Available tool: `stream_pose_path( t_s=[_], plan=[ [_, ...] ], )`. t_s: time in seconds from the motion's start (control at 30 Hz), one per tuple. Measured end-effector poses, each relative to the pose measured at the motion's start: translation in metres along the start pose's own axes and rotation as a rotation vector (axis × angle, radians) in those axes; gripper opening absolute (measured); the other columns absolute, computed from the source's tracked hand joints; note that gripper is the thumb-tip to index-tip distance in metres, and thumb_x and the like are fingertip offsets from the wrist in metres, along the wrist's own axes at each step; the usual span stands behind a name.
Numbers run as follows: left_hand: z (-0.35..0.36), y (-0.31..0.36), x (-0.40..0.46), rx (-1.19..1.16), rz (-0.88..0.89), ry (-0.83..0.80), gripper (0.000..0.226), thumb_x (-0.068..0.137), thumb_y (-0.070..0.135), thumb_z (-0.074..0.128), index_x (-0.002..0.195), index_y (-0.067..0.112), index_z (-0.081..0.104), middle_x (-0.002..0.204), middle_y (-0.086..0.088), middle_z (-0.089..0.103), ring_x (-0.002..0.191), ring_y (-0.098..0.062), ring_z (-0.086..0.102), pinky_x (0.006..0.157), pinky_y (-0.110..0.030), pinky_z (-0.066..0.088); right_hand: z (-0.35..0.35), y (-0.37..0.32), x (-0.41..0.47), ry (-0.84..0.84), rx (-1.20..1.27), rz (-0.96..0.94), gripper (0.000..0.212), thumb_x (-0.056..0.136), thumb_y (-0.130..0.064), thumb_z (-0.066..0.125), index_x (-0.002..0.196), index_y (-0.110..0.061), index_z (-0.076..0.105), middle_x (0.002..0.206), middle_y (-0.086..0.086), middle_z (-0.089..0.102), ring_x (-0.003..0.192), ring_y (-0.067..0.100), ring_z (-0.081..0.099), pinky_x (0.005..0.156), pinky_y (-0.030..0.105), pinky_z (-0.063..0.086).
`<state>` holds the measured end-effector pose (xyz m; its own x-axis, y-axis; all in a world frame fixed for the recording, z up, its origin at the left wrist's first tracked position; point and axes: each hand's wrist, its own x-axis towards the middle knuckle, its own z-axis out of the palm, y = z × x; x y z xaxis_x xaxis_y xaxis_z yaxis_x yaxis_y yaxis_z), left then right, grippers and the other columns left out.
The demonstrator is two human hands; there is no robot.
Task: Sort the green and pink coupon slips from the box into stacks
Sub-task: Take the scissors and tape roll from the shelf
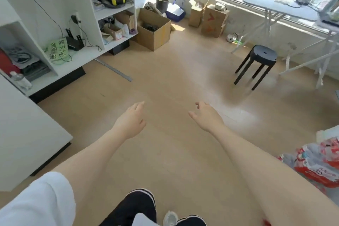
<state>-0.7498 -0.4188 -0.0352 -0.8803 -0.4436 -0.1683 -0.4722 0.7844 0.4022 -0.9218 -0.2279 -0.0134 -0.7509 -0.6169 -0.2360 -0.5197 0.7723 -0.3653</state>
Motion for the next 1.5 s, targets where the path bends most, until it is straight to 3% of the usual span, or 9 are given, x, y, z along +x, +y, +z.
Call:
stream_pose_path(
  t_s=[0.13, 0.37, 0.5, 0.8, 1.03, 1.33, 1.5],
  plan=[
    [-0.021, -0.058, 0.074, -0.020, -0.152, 0.043, 0.062, 0.095, 0.021, 0.041, 0.148, 0.013, 0.011, 0.153, -0.002, 0.019, 0.137, -0.022, 0.025, 0.102, -0.036, 0.036, 0.014, -0.039, 0.117, -0.081, -0.063, -0.138, 0.052, 0.093, -0.040, 0.047, 0.135, -0.010, 0.037, 0.136, 0.009, 0.046, 0.124, 0.025, 0.044, 0.097, 0.035, 0.040],
    [-0.080, -0.156, 0.240, -0.044, -0.270, 0.083, 0.062, 0.094, 0.018, 0.041, 0.148, 0.012, 0.011, 0.153, -0.004, 0.020, 0.136, -0.021, 0.028, 0.098, -0.032, 0.038, 0.026, -0.129, 0.314, -0.222, -0.167, -0.279, 0.052, 0.094, -0.042, 0.043, 0.136, -0.013, 0.034, 0.138, 0.006, 0.043, 0.126, 0.024, 0.043, 0.095, 0.036, 0.042],
    [-0.131, -0.192, 0.343, 0.017, -0.241, 0.062, 0.061, 0.094, 0.018, 0.041, 0.148, 0.012, 0.012, 0.152, -0.004, 0.022, 0.131, -0.021, 0.033, 0.090, -0.031, 0.041, -0.009, -0.168, 0.428, -0.210, -0.240, -0.307, 0.050, 0.095, -0.041, 0.042, 0.137, -0.014, 0.034, 0.139, 0.006, 0.042, 0.127, 0.024, 0.041, 0.095, 0.037, 0.042],
    [-0.204, -0.217, 0.596, 0.007, -0.068, 0.104, 0.061, 0.094, 0.018, 0.044, 0.147, 0.015, 0.014, 0.151, 0.000, 0.025, 0.132, -0.019, 0.033, 0.094, -0.032, 0.043, -0.059, -0.186, 0.679, -0.173, -0.120, -0.174, 0.050, 0.094, -0.040, 0.045, 0.134, -0.011, 0.037, 0.136, 0.009, 0.044, 0.124, 0.026, 0.043, 0.098, 0.043, 0.041],
    [-0.263, -0.267, 0.780, -0.041, -0.165, 0.147, 0.061, 0.094, 0.021, 0.046, 0.147, 0.016, 0.015, 0.150, -0.001, 0.028, 0.131, -0.020, 0.036, 0.099, -0.035, 0.041, -0.102, -0.242, 0.896, -0.197, -0.142, -0.262, 0.051, 0.094, -0.042, 0.044, 0.134, -0.011, 0.037, 0.135, 0.009, 0.044, 0.121, 0.024, 0.047, 0.094, 0.043, 0.045],
    [-0.384, -0.359, 0.916, -0.109, -0.337, 0.414, 0.060, 0.093, 0.018, 0.048, 0.146, 0.012, 0.020, 0.149, -0.004, 0.030, 0.135, -0.019, 0.031, 0.106, -0.030, 0.030, -0.137, -0.376, 1.090, -0.200, -0.119, -0.523, 0.048, 0.093, -0.042, 0.046, 0.133, -0.016, 0.040, 0.132, 0.003, 0.049, 0.119, 0.021, 0.049, 0.094, 0.041, 0.045],
    [-0.440, -0.421, 1.009, -0.119, -0.312, 0.548, 0.061, 0.092, 0.016, 0.050, 0.145, 0.011, 0.021, 0.146, -0.007, 0.035, 0.132, -0.020, 0.036, 0.107, -0.030, 0.029, -0.142, -0.449, 1.199, -0.146, -0.077, -0.682, 0.044, 0.093, -0.039, 0.048, 0.130, -0.017, 0.042, 0.130, 0.003, 0.051, 0.117, 0.022, 0.050, 0.089, 0.035, 0.042]
  ],
)
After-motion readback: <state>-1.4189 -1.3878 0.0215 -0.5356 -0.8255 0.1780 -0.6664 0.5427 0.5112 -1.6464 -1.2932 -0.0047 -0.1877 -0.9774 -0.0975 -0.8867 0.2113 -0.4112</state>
